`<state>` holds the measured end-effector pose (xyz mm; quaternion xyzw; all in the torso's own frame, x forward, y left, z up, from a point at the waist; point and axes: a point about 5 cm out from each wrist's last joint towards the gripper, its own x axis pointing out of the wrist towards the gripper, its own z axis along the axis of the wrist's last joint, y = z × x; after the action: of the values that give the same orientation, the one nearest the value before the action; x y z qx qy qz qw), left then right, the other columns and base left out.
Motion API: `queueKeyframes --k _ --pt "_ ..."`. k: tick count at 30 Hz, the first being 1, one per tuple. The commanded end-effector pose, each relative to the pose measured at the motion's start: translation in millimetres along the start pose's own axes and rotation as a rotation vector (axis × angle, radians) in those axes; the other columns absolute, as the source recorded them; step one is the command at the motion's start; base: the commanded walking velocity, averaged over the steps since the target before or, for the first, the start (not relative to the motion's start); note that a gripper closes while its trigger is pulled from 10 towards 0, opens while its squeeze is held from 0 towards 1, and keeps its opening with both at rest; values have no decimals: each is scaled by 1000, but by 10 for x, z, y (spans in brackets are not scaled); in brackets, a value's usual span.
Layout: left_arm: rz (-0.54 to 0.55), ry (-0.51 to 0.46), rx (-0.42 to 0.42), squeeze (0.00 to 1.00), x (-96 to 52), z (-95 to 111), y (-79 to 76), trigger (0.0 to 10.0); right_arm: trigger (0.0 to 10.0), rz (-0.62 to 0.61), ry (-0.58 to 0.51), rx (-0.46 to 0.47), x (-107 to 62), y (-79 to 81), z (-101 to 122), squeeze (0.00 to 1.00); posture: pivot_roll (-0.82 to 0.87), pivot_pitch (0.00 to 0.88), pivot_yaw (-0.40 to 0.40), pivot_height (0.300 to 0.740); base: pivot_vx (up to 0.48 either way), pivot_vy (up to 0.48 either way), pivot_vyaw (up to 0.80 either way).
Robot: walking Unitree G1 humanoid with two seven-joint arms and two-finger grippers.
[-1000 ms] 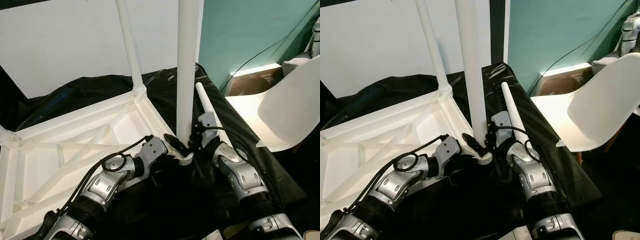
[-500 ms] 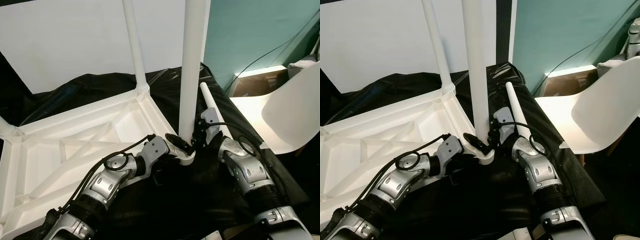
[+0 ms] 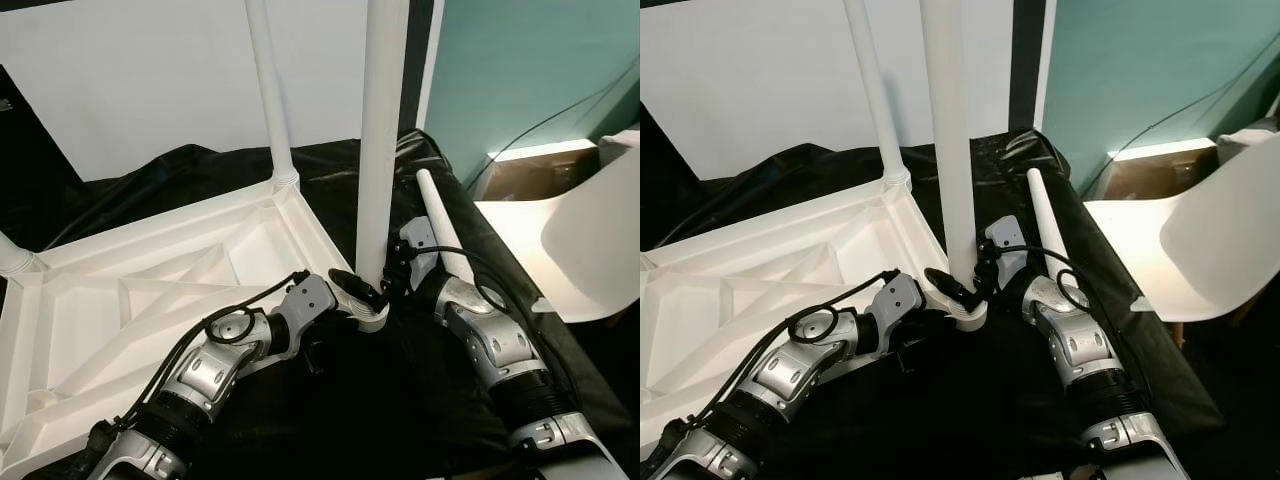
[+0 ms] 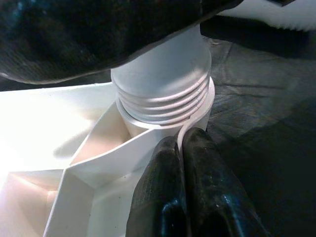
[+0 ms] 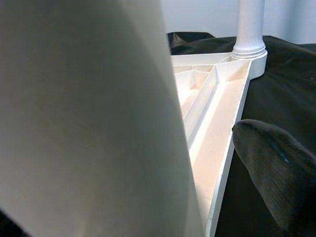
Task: Building children table
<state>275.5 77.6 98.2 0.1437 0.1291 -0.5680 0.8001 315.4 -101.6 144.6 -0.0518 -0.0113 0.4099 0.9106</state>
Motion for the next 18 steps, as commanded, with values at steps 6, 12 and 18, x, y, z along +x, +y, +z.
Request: queueKeyframes --k 6,12,18 --pt "-141 67 -92 0 18 -242 -185 10000 10000 -36 -3 31 71 -29 19 0 -7 0 34 740 0 0 267" --pt "-142 70 -89 0 15 -240 -179 10000 10000 -46 2 21 80 -41 13 0 -7 0 38 740 0 0 0" --pt "-143 71 -87 0 6 -245 -181 10000 10000 -33 6 0 87 -9 0 0 -5 0 39 740 0 0 539"
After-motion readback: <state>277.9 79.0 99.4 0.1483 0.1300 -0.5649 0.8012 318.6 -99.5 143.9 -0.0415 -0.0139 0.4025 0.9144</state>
